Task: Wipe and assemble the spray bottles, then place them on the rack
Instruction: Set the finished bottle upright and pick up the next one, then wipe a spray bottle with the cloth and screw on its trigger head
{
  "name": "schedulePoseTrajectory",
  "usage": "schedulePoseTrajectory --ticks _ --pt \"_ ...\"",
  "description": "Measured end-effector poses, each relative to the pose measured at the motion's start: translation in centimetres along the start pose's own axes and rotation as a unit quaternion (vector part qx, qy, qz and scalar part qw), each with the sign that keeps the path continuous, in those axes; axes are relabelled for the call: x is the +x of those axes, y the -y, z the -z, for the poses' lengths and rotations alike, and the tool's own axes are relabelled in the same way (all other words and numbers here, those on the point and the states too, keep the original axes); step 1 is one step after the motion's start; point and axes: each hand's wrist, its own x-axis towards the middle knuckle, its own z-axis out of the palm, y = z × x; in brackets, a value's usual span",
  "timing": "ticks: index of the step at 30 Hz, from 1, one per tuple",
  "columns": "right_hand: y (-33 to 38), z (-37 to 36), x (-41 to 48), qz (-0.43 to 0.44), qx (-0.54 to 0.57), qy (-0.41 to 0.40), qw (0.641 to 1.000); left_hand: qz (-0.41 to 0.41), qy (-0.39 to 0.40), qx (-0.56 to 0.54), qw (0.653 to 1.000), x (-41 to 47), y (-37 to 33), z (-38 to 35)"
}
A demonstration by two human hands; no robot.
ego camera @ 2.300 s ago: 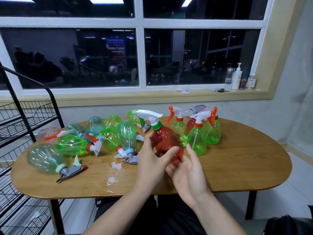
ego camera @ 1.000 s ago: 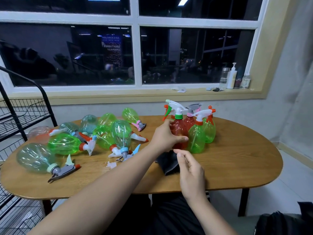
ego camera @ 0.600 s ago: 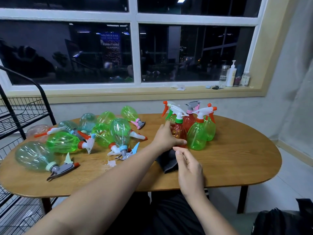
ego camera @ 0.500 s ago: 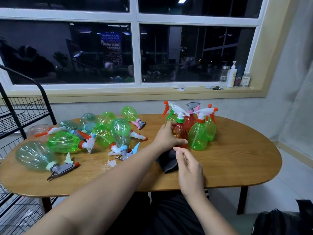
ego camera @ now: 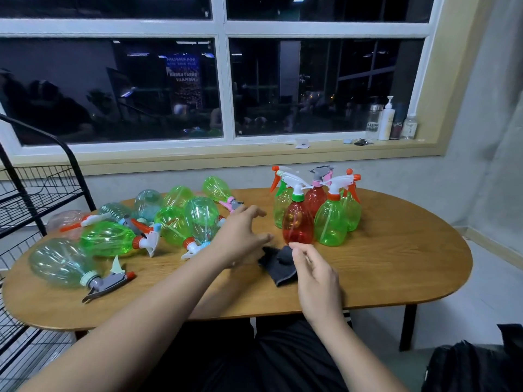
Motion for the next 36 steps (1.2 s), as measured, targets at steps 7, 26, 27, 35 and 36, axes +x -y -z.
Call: schedulePoseTrajectory --ticks 7,26,27,35,36 --pt "0.2 -0.1 -0.1 -0.004 0.001 0.01 1.0 0.062 -0.074 0.063 0.993 -3.8 4.4 3.0" --pt "-0.1 -0.3 -0.1 0.004 -0.014 0.012 1.0 0.122 -0.159 0.073 0.977 -6.5 7.0 2.8" --pt "-0.1 -0.3 -0.1 0.005 -0.015 0.012 1.0 0.125 -0.153 0.073 0.978 -6.4 7.0 2.8" --pt "0.0 -0.3 -0.2 0.006 -0.015 0.016 1.0 0.144 -0.159 0.061 0.975 -6.1 7.4 3.0" --pt "0.1 -0.2 -0.2 0.006 -0.016 0.017 1.0 0.143 -0.164 0.053 0.975 -6.1 7.2 3.1"
